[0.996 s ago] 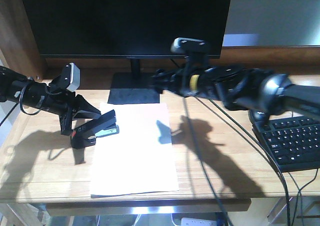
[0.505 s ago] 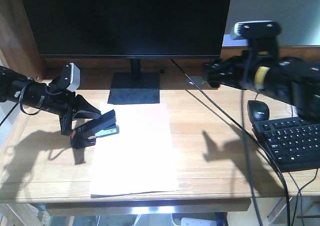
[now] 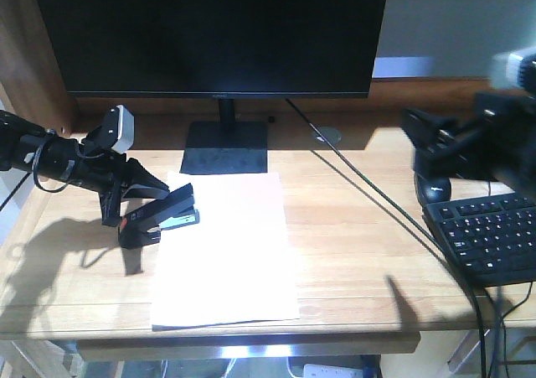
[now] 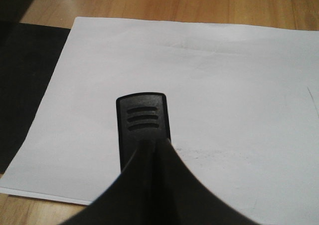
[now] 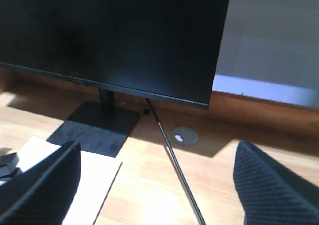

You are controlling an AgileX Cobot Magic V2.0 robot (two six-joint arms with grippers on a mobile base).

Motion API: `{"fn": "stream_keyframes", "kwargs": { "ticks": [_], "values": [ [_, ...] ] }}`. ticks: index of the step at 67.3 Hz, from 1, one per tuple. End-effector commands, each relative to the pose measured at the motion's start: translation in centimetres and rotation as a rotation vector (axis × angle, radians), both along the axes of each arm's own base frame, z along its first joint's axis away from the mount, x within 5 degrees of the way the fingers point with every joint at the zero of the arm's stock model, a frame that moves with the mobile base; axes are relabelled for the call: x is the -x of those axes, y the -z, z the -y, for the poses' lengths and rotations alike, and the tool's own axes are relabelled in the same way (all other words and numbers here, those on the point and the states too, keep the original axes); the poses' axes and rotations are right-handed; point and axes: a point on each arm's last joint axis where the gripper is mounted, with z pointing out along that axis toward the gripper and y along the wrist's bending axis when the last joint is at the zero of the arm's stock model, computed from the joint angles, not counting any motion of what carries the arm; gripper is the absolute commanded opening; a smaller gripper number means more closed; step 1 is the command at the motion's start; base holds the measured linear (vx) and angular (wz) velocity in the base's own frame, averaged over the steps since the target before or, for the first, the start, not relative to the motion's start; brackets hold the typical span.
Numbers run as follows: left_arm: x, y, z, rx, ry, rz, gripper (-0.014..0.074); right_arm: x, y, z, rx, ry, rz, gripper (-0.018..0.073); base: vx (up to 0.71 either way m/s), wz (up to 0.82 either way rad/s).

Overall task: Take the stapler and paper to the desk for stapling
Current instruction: 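Withdraw the right gripper up and away toward the keyboard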

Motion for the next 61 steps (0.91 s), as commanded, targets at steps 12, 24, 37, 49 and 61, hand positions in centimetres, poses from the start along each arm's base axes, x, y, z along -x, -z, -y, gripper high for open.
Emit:
{"fn": "stream_keyframes", "kwargs": {
  "ticks": [12, 24, 37, 49, 61],
  "values": [
    [0.0, -3.6, 0.5, 0.062, -0.007, 0.066, -0.0006, 6.3, -0.6, 2.3, 0.014, 0.014, 0.171, 0.0588, 0.00, 0.00],
    [0.0, -3.6, 0.5, 0.062, -0.007, 0.066, -0.0006, 9.6, 0.7, 3.3, -0.004, 0.016, 0.233, 0.0588, 0.00, 0.00],
    [0.0, -3.6, 0.5, 0.062, -0.007, 0.066, -0.0006, 11.6, 3.8, 3.9, -0.004, 0.008, 0.230, 0.0588, 0.00, 0.00],
    [0.0, -3.6, 0.5, 0.062, -0.007, 0.066, -0.0006, 12.5, 7.1, 3.7, 0.007, -0.043, 0.172, 0.0588, 0.00, 0.00],
    [0.0, -3.6, 0.5, 0.062, -0.007, 0.066, -0.0006, 12.7, 8.1, 3.5, 0.009, -0.066, 0.151, 0.0588, 0.00, 0.00]
  ]
}}
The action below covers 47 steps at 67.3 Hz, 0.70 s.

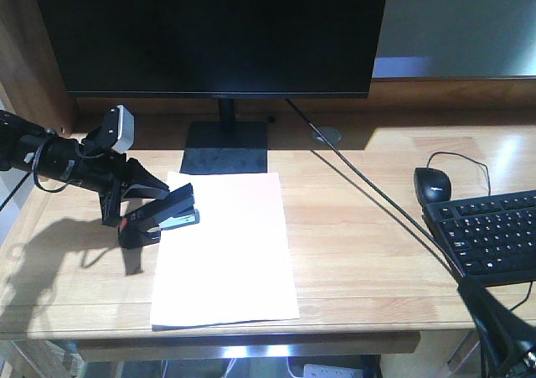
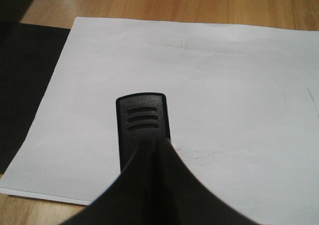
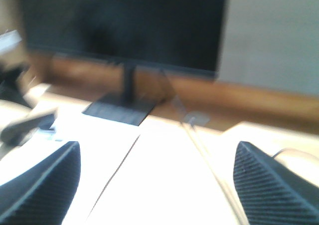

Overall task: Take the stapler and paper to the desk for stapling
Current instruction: 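Withdraw the right gripper up and away toward the keyboard, then slide the black stapler onto the paper's edge with the left gripper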

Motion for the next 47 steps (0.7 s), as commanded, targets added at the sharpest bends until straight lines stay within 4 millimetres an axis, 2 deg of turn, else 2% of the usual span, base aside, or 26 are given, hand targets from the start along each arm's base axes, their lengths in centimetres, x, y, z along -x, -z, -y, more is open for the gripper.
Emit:
{"fn": "stream_keyframes", "kwargs": {
  "ticks": [1, 34, 47],
  "values": [
    [-0.04, -3.55, 0.51, 0.062, -0.007, 0.066, -0.0006, -0.11, -0.82, 0.10, 0.048, 0.009, 0.041, 0.0588, 0.00, 0.00],
    [-0.02, -3.56, 0.52, 0.063, -0.003, 0.066, -0.0006, -0.11, -0.82, 0.10, 0.048, 0.009, 0.041, 0.0588, 0.00, 0.00],
    [-0.01, -4.03, 0.87, 0.127, -0.008, 0.059, -0.0006, -0.11, -0.82, 0.10, 0.048, 0.009, 0.041, 0.0588, 0.00, 0.00]
  ]
}}
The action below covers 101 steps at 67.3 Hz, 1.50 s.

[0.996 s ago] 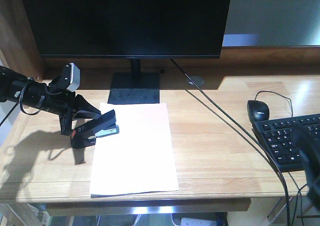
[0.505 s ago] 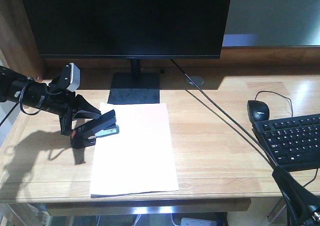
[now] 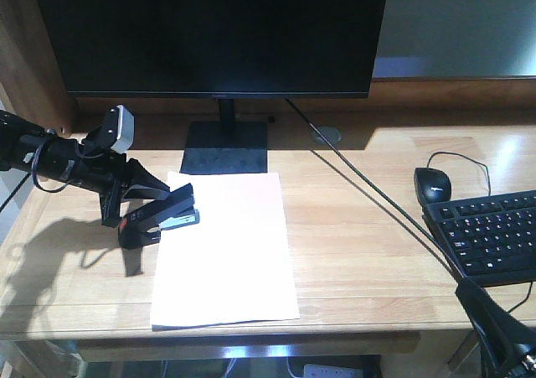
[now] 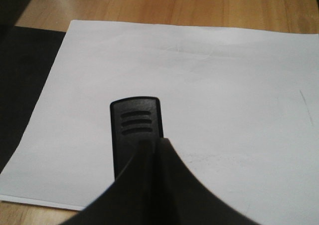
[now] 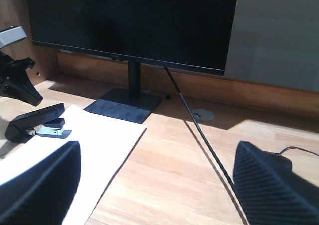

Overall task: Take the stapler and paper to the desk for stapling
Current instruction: 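Slide the black stapler onto the paper's edge with the left gripper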

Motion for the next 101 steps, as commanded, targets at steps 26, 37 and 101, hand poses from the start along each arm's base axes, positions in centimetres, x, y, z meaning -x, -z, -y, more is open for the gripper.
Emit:
{"fn": "stream_keyframes", "kwargs": {
  "ticks": [26, 37, 101],
  "values": [
    [-0.9, -3.8, 1.6, 0.077, -0.091, 0.105, -0.0006, -0.2, -0.9, 0.1, 0.047, 0.015, 0.042, 0.0588, 0.00, 0.00],
    [-0.8, -3.4, 2.6, 0.028, -0.064, 0.115, -0.0006, -0.2, -0.9, 0.1, 0.047, 0.015, 0.042, 0.0588, 0.00, 0.00],
    [-0.8, 1.2, 3.2, -0.111, -0.068, -0.045, -0.0006, -0.2, -0.9, 0.1, 0.047, 0.015, 0.042, 0.0588, 0.00, 0.00]
  ]
}}
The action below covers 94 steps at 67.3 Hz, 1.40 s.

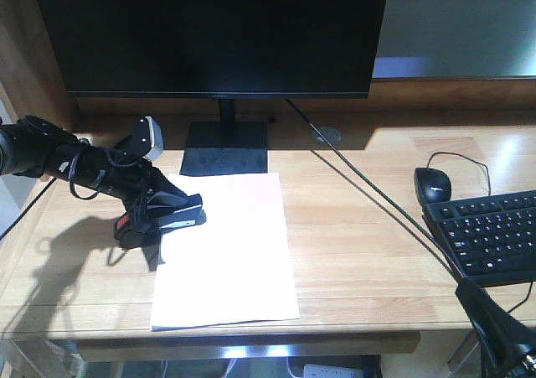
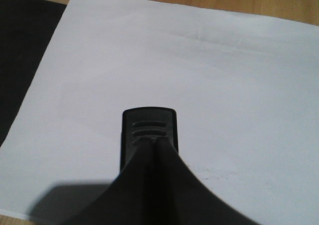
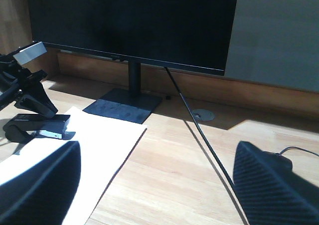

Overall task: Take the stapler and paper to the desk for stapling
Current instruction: 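Slide the black stapler onto the paper's edge with the left gripper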

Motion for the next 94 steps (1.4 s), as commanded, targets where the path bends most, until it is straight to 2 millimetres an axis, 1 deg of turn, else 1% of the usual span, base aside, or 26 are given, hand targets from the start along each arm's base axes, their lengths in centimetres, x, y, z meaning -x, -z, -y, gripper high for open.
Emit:
{"fn": "stream_keyframes", "kwargs": {
  "ticks": [1, 23, 34, 49, 94],
  "values": [
    [0.0, -1.5, 0.3, -0.016, 0.009, 0.021, -0.0006, -0.2, -0.9, 0.2, 0.047, 0.016, 0.042, 0.0588, 0.00, 0.00],
    [-0.1, -1.4, 0.1, -0.031, -0.022, 0.009, -0.0006, -0.2, -0.9, 0.2, 0.047, 0.016, 0.042, 0.0588, 0.00, 0.00],
    [-0.1, -0.9, 0.1, -0.036, -0.014, -0.004, -0.0006, -0.2, -0.9, 0.2, 0.047, 0.016, 0.042, 0.0588, 0.00, 0.00],
    [0.3, -0.4, 0.1, -0.108, 0.014, -0.028, -0.0006, -0.2, -0.9, 0.2, 0.047, 0.016, 0.042, 0.0588, 0.00, 0.00],
    [0.3, -0.4, 0.1, -0.106, 0.008, -0.033, -0.0006, -0.2, -0.9, 0.2, 0.047, 0.016, 0.042, 0.0588, 0.00, 0.00]
  ]
}}
